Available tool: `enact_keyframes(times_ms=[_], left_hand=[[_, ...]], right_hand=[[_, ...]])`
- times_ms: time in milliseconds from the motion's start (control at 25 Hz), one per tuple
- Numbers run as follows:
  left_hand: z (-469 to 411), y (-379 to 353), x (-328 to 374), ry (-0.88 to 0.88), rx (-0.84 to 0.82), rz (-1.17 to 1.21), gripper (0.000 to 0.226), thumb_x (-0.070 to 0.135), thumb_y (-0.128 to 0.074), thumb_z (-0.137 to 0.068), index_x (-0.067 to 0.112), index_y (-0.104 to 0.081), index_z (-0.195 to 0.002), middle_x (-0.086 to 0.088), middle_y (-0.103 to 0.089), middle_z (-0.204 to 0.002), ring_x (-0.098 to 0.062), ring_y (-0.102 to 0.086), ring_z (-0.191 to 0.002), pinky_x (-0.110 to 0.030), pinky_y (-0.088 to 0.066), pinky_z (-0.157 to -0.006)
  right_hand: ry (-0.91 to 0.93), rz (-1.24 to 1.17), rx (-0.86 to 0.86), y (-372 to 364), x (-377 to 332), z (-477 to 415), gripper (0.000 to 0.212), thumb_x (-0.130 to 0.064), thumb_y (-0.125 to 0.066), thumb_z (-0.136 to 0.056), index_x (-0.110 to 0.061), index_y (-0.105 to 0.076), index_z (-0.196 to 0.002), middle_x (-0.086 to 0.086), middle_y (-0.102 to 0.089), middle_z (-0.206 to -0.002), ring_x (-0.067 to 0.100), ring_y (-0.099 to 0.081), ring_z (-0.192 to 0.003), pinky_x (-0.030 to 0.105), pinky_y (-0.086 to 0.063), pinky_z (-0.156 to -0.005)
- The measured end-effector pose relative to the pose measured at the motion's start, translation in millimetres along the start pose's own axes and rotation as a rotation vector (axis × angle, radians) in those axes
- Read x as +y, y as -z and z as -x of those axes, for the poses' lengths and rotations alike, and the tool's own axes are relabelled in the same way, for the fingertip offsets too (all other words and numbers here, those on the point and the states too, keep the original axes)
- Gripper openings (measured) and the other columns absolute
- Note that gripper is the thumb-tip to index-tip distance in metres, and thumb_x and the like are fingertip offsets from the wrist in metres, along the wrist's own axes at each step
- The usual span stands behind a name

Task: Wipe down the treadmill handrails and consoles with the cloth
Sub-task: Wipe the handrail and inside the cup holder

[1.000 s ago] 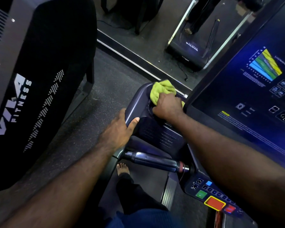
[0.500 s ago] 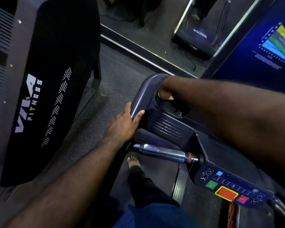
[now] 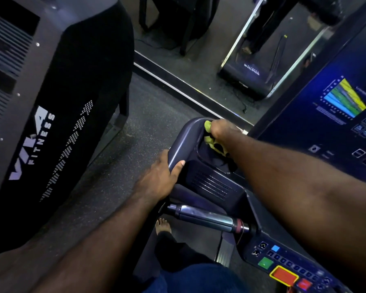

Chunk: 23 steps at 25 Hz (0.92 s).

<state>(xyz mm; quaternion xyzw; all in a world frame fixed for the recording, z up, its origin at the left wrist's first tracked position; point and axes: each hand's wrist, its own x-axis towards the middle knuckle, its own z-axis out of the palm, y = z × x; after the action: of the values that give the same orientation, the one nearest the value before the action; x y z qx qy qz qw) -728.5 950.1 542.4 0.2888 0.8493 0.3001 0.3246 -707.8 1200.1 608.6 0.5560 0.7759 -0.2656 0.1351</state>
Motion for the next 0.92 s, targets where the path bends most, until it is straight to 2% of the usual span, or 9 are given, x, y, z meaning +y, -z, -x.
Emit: enact_keyframes(times_ms=[80,120,200,320,480,560,640,760,920], left_hand=[[-0.9,-0.6,-0.6,0.000,-0.002,0.011,0.071,0.079,-0.029,-0.098,0.036,-0.024,-0.154,-0.007,-0.060,-0.138,-0.036,-0.062,-0.116,-0.053,-0.051,-0.097],[-1.6,-0.8,-1.2,-0.002,-0.007,0.013,0.071,0.079,-0.029,-0.098,0.036,-0.023,-0.154,-0.007,-0.060,-0.138,-0.035,-0.062,-0.115,-0.053,-0.051,-0.096],[-2.6,-1.8,-2.7,-0.004,-0.024,0.012,0.075,0.081,-0.027,-0.098,0.035,-0.021,-0.156,-0.009,-0.058,-0.141,-0.035,-0.062,-0.118,-0.055,-0.051,-0.099],[-4.4,-3.7,-4.7,-0.019,-0.026,0.036,0.075,0.081,-0.025,-0.098,0.036,-0.022,-0.157,-0.011,-0.056,-0.147,-0.037,-0.060,-0.124,-0.057,-0.050,-0.103],[-5.2,-4.8,-6.2,-0.020,-0.008,0.030,0.071,0.077,-0.017,-0.101,0.039,-0.022,-0.160,-0.011,-0.053,-0.153,-0.038,-0.055,-0.132,-0.057,-0.046,-0.107],[-2.1,-3.7,-4.9,-0.015,-0.010,0.028,0.067,0.075,-0.017,-0.103,0.041,-0.023,-0.160,-0.013,-0.055,-0.151,-0.039,-0.056,-0.131,-0.056,-0.047,-0.107],[-0.3,-2.7,-1.9,-0.014,-0.011,0.029,0.065,0.074,-0.019,-0.103,0.042,-0.024,-0.159,-0.013,-0.056,-0.150,-0.039,-0.056,-0.131,-0.054,-0.046,-0.107],[3.5,-2.6,0.2,0.005,-0.001,0.024,0.062,0.074,-0.021,-0.104,0.043,-0.028,-0.157,-0.010,-0.056,-0.150,-0.037,-0.053,-0.134,-0.050,-0.042,-0.108],[12.3,-1.8,7.9,0.011,0.073,-0.037,0.053,0.071,-0.022,-0.105,0.042,-0.041,-0.146,-0.012,-0.064,-0.141,-0.039,-0.059,-0.128,-0.051,-0.047,-0.105]], right_hand=[[-0.100,-0.361,0.089,-5.8,-1.0,15.1,0.047,-0.031,-0.042,-0.109,0.004,-0.068,-0.128,0.013,-0.071,-0.114,0.007,-0.075,-0.084,0.023,-0.055,-0.063],[-0.197,-0.546,0.187,-6.9,-2.4,23.1,0.051,-0.042,-0.048,-0.104,0.000,-0.075,-0.118,0.010,-0.074,-0.101,0.013,-0.075,-0.074,0.029,-0.060,-0.060],[-0.236,-0.646,0.300,-10.4,2.0,40.2,0.048,-0.044,-0.051,-0.097,-0.006,-0.078,-0.109,0.012,-0.078,-0.096,0.028,-0.076,-0.085,0.041,-0.062,-0.070],[-0.003,-0.182,0.342,-19.9,13.4,80.0,0.041,-0.033,-0.052,-0.094,-0.009,-0.069,-0.122,0.021,-0.072,-0.120,0.043,-0.067,-0.109,0.042,-0.051,-0.088],[0.407,0.268,0.265,-27.8,35.3,102.9,0.057,-0.051,-0.066,-0.088,-0.010,-0.055,-0.127,0.015,-0.069,-0.120,0.040,-0.066,-0.108,0.048,-0.053,-0.092],[0.535,0.335,0.187,-25.3,56.0,100.1,0.054,-0.032,-0.067,-0.088,-0.008,-0.049,-0.133,0.014,-0.062,-0.128,0.039,-0.063,-0.115,0.049,-0.054,-0.092],[0.613,0.420,0.134,-12.0,73.7,101.4,0.047,-0.015,-0.061,-0.085,-0.010,-0.051,-0.131,0.013,-0.059,-0.128,0.040,-0.061,-0.116,0.048,-0.053,-0.090],[0.634,0.756,0.039,-1.9,60.3,102.7,0.031,-0.008,-0.055,-0.093,-0.012,-0.064,-0.123,0.011,-0.065,-0.126,0.039,-0.064,-0.118,0.043,-0.053,-0.086],[0.565,1.251,-0.076,-14.6,21.7,103.9,0.037,-0.014,-0.052,-0.104,-0.009,-0.063,-0.139,0.012,-0.063,-0.141,0.043,-0.060,-0.128,0.060,-0.054,-0.095]])
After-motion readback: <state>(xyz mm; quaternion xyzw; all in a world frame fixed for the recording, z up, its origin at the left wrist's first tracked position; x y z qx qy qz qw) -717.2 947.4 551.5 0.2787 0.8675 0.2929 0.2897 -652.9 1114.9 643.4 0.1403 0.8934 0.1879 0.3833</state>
